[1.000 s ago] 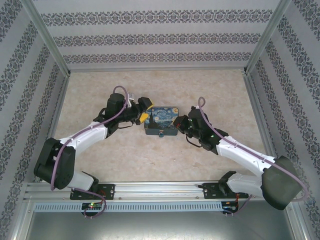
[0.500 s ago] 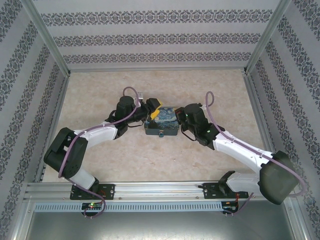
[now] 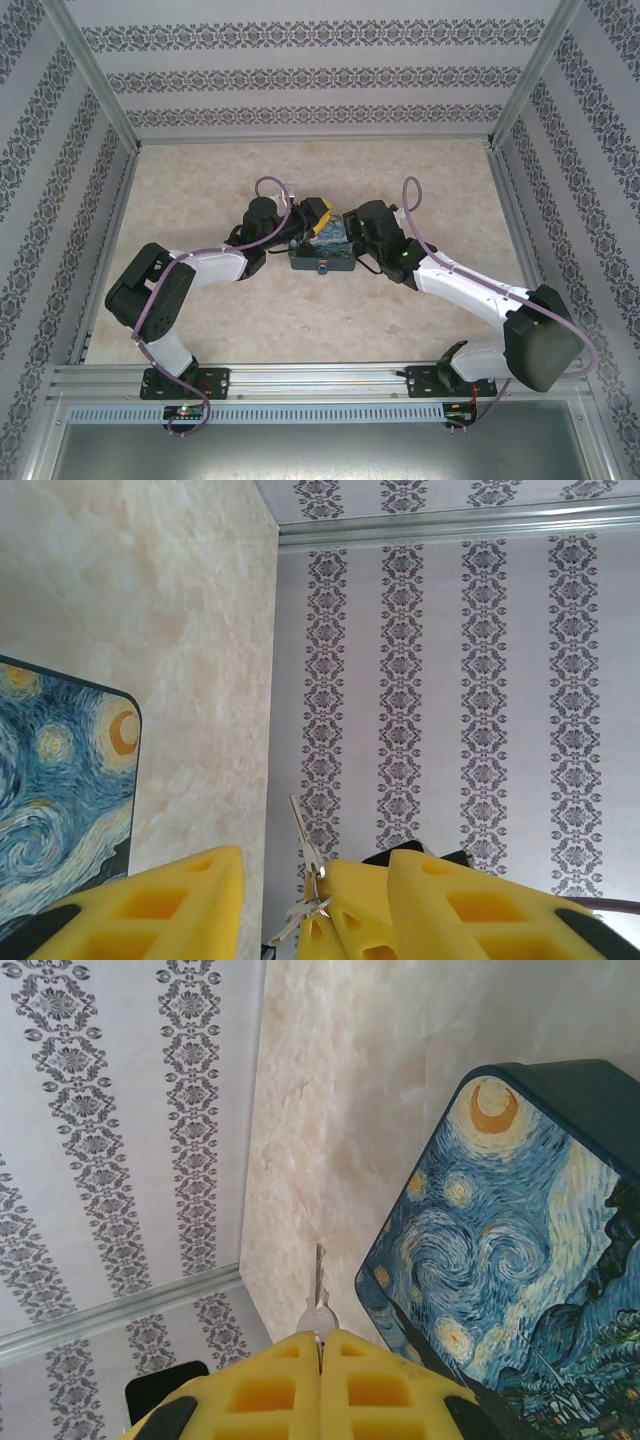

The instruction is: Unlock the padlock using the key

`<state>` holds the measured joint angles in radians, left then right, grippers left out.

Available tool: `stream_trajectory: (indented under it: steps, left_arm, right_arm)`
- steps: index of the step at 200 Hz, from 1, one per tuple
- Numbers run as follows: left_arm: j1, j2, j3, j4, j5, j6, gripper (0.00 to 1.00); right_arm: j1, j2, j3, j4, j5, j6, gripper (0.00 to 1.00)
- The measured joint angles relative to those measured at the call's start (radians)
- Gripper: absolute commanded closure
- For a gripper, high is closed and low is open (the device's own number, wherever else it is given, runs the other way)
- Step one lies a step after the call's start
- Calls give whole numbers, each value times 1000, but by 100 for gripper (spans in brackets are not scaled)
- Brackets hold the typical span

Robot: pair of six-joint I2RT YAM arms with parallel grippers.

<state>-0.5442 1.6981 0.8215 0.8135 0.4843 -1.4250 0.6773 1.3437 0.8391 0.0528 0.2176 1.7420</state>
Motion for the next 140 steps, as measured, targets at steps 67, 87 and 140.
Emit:
stream_trajectory:
  steps: [67, 87, 140]
  left_arm:
    - [-24, 51, 2, 60, -26, -24, 67]
    - [-26, 62, 3, 64, -27, -29, 71]
    - [-26, 64, 4, 78, -43, -35, 80]
  right_arm:
    - [0, 6, 2, 5, 3, 15, 100]
    - [0, 6, 2, 5, 3, 17, 100]
    - [0, 7, 2, 5, 3, 18, 100]
